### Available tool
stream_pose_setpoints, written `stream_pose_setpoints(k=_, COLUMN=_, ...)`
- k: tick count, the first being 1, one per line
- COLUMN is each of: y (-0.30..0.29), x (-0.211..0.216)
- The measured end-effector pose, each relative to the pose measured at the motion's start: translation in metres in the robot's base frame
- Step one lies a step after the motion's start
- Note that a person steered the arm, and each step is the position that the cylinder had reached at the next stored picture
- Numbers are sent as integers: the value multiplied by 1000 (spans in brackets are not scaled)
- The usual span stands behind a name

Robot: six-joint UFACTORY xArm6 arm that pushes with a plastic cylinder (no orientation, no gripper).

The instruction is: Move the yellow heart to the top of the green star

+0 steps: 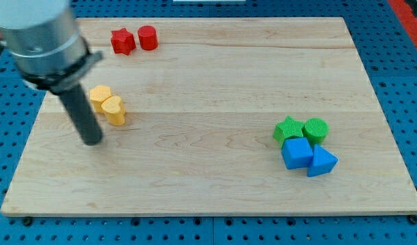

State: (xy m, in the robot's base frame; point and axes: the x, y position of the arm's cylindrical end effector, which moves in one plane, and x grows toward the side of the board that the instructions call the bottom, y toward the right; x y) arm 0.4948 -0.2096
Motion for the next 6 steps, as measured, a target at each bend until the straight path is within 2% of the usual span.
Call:
stream_pose_setpoints(k=1, y=-24, x=-26)
stream_pose_setpoints(k=2, y=11, x=-54)
stream_pose_setpoints(k=3, y=90, x=-54)
stream_pose_setpoints(k=6, y=262, x=-34)
